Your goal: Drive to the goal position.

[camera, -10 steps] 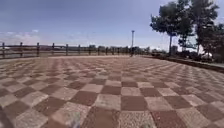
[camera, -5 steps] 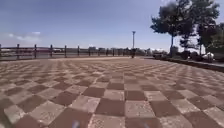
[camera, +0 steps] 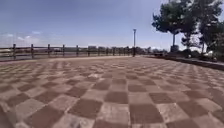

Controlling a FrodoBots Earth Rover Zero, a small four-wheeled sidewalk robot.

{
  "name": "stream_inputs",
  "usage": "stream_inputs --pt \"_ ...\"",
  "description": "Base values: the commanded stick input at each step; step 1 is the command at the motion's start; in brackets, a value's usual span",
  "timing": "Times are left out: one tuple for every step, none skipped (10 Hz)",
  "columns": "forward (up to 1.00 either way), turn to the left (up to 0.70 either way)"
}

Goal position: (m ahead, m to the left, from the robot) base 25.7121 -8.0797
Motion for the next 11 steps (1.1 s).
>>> stream_inputs --pt "1.0 0.0" --pt "1.0 0.0" --pt "1.0 0.0" --pt "1.0 0.0" --pt "1.0 0.0" --pt "1.0 0.0" --pt "1.0 -0.06" --pt "1.0 -0.31" --pt "1.0 -0.4" --pt "1.0 -0.38" --pt "1.0 -0.04"
